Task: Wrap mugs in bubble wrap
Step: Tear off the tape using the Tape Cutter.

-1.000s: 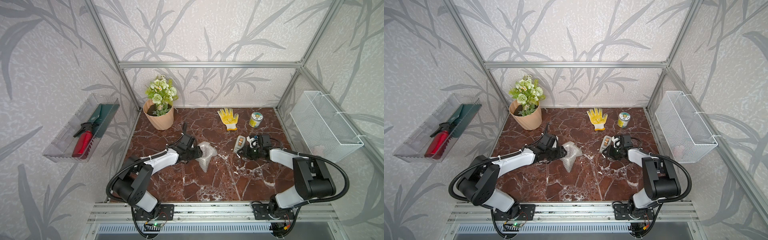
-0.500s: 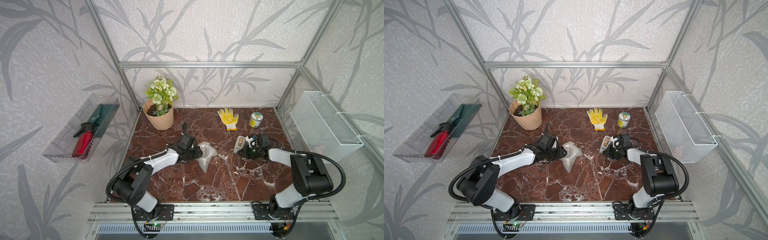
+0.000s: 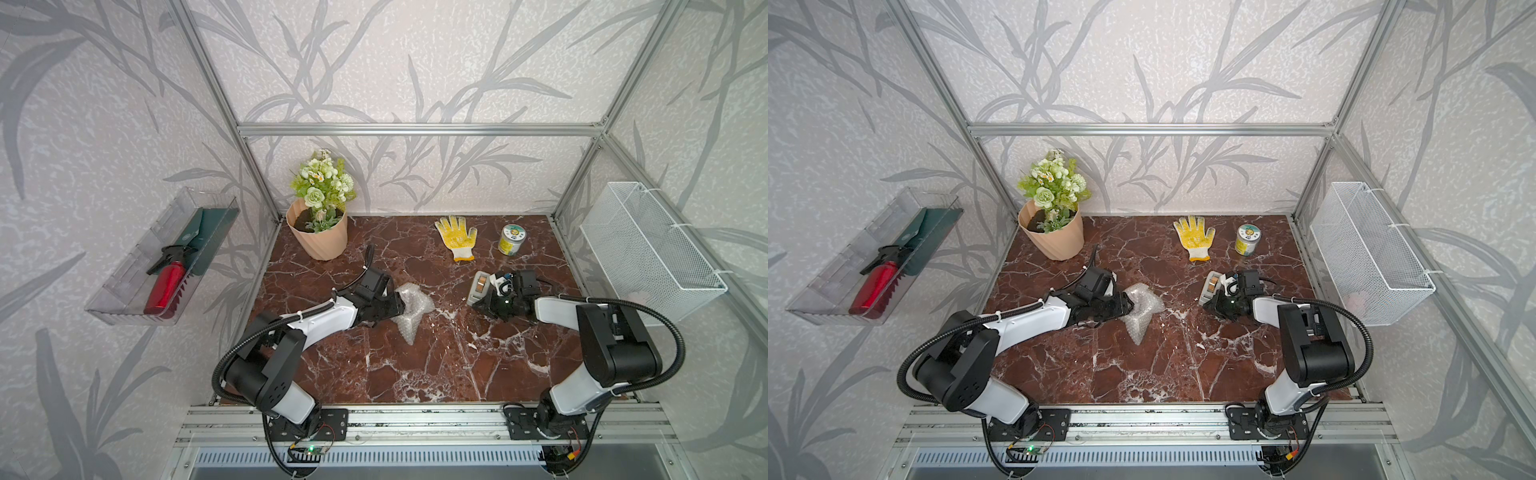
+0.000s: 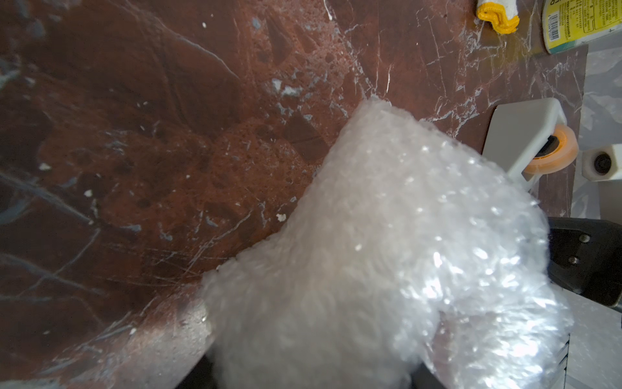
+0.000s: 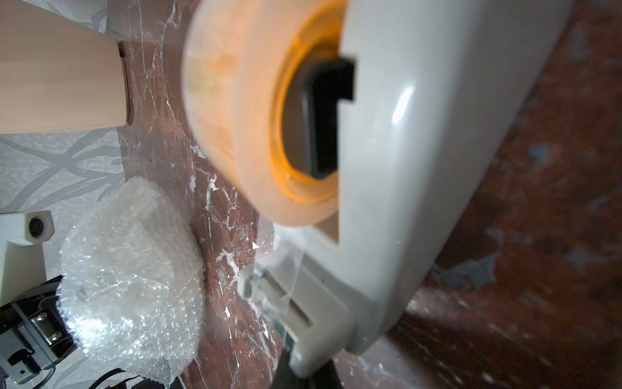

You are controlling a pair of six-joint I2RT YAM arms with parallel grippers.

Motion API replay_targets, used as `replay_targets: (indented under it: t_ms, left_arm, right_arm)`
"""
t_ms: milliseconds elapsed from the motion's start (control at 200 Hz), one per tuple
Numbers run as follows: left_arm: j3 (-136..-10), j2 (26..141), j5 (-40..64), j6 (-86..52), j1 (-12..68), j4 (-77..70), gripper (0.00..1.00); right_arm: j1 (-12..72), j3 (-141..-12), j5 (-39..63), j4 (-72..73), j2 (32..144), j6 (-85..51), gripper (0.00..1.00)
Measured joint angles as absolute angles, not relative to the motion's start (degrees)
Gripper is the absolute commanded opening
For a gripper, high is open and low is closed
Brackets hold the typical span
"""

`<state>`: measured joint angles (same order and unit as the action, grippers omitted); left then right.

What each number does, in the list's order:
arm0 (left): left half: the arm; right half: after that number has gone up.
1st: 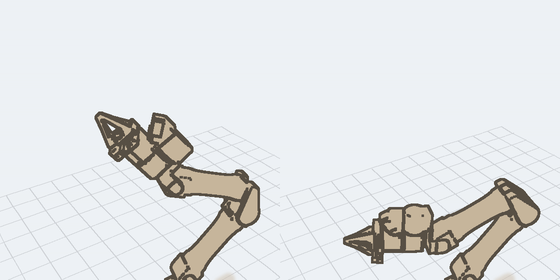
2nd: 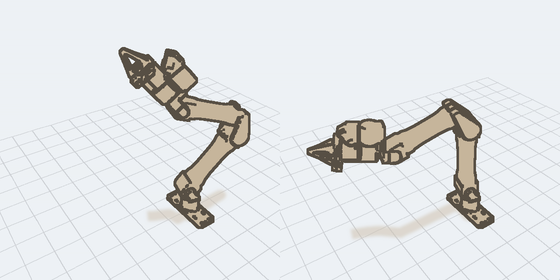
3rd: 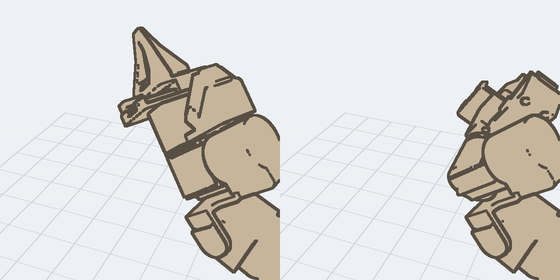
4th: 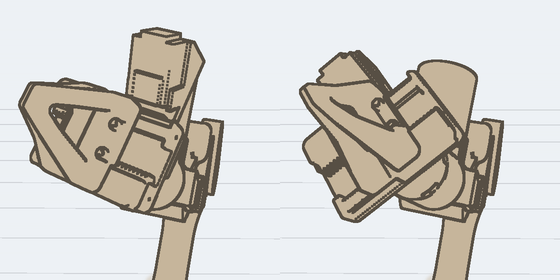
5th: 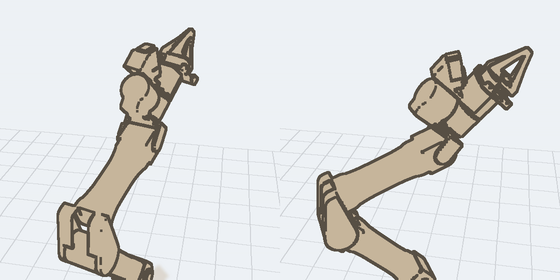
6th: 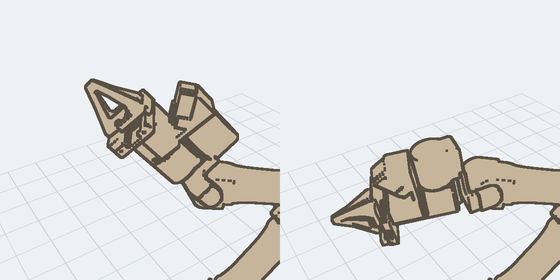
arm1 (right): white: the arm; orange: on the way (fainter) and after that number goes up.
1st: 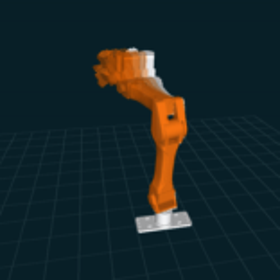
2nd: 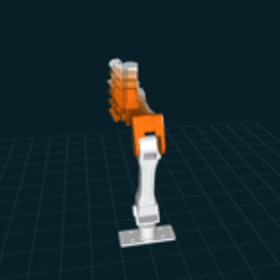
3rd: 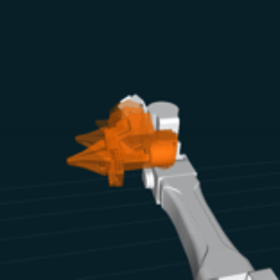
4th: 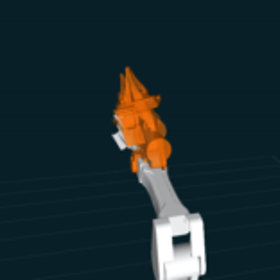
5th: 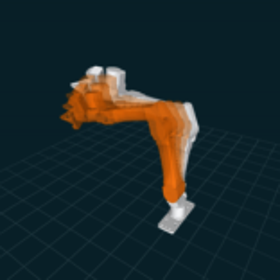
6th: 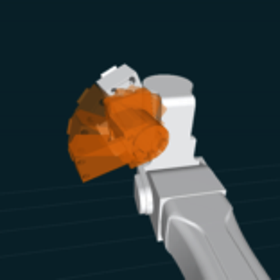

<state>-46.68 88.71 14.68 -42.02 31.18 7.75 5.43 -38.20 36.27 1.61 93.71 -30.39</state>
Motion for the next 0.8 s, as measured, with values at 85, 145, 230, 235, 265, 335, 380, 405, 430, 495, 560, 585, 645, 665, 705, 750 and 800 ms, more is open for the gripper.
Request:
replay_targets:
  t_ms: [85, 145, 230, 235, 265, 335, 380, 405, 430, 495, 560, 585, 645, 665, 705, 750, 800]
  left_arm:
    - [-46.68, 88.71, 14.68, -42.02, 31.18, 7.75, 0.57]
    - [-46.68, 88.71, 14.68, -42.02, 31.18, 7.75, 0.57]
    - [-46.68, 88.71, 14.68, -42.02, 31.18, 7.75, 0.57]
    - [-46.68, 88.71, 14.66, -42.02, 31.18, 7.75, 0.57]
    - [-46.68, 88.71, 14.66, -42.02, 31.18, 7.75, 0.57]
    - [-46.68, 88.71, 14.66, -42.02, 31.18, 7.75, 0.57]
    - [-46.68, 88.71, 14.66, -42.02, 31.18, 7.77, 0.57]
    - [-46.68, 88.71, 14.66, -42.02, 31.18, 7.77, 0.57]
    - [-46.68, 88.71, 14.66, -42.02, 31.18, 7.77, 0.57]
    - [-46.68, 88.71, 14.66, -42.02, 31.18, 7.77, 0.57]
    - [-46.68, 88.71, 14.66, -42.02, 31.18, 7.77, 0.57]
    - [-46.68, 88.71, 14.66, -42.02, 31.18, 7.77, 0.57]
    - [-46.68, 88.71, 14.66, -42.02, 31.18, 7.77, 0.57]
    - [-46.68, 88.71, 14.66, -42.02, 31.18, 7.77, 0.57]
    - [-46.68, 88.71, 14.66, -42.02, 31.18, 7.77, 0.57]
    - [-46.68, 88.71, 14.66, -42.02, 31.18, 7.77, 0.57]
    - [-46.68, 88.71, 14.66, -42.02, 31.18, 7.77, 0.57]
  right_arm:
    - [6.11, -38.57, 34.94, 0.80, 93.60, -30.46, 0.00]
    - [6.92, -38.89, 33.52, 0.05, 93.32, -30.55, 0.00]
    - [9.04, -40.34, 29.45, -2.81, 92.73, -30.70, 0.00]
    - [9.17, -40.42, 29.23, -2.98, 92.71, -30.72, 0.00]
    - [10.11, -41.19, 27.14, -4.36, 92.51, -30.94, 0.00]
    - [12.21, -42.76, 22.39, -7.25, 92.09, -31.94, 0.00]
    - [13.34, -43.62, 19.29, -8.86, 91.90, -32.67, 0.00]
    - [13.93, -44.01, 17.74, -9.58, 91.83, -33.01, 0.00]
    - [14.48, -44.34, 16.29, -10.24, 91.77, -33.32, 0.00]
    - [15.57, -45.01, 13.43, -11.86, 91.64, -34.15, 0.00]
    - [16.27, -45.39, 9.96, -14.06, 91.55, -35.27, 0.00]
    - [16.29, -45.28, 8.71, -15.25, 91.59, -35.66, 0.00]
    - [16.25, -45.19, 6.46, -17.28, 91.53, -36.77, 0.00]
    - [16.25, -45.19, 5.69, -17.63, 91.44, -36.99, 0.00]
    - [16.25, -45.19, 4.80, -18.13, 91.26, -37.52, 0.00]
    - [16.25, -45.17, 3.99, -18.65, 91.05, -37.80, 0.00]
    - [16.29, -45.15, 3.38, -19.25, 90.70, -37.95, 0.00]
